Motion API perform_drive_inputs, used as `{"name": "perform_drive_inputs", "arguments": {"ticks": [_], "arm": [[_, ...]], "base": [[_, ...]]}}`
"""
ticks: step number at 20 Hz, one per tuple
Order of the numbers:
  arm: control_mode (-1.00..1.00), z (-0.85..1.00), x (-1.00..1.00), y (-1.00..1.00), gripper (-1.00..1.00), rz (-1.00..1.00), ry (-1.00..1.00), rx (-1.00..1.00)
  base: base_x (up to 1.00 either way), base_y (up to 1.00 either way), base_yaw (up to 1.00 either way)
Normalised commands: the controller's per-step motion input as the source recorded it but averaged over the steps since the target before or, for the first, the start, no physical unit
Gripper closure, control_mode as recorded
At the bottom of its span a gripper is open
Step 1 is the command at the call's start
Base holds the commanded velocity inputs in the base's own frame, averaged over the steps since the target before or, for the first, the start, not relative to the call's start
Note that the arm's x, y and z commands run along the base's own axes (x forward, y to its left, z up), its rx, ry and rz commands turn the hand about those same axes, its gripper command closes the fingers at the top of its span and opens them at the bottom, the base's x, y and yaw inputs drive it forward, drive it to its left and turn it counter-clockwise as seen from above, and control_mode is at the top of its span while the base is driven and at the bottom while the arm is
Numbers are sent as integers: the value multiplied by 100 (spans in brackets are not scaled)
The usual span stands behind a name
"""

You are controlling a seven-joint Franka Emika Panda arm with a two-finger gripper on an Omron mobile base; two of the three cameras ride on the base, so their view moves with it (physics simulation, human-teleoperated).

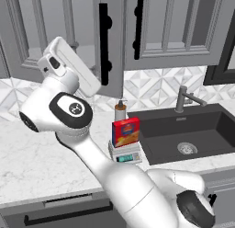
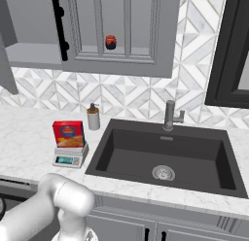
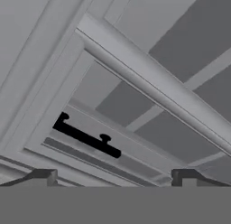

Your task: Pick the boxed food and place it on the digital scale for weighing, and close the cabinet.

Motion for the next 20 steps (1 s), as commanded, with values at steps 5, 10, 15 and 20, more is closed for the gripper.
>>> {"name": "perform_drive_inputs", "arguments": {"ticks": [5,10,15,20], "arm": [[-100,0,97,-13,-100,-3,19,0],[-100,0,98,-20,-100,-2,18,0],[-100,0,86,-20,-100,-1,14,0],[-100,-15,69,-37,-100,0,1,0]], "base": [[0,0,0],[0,0,0],[0,0,0],[0,0,0]]}}
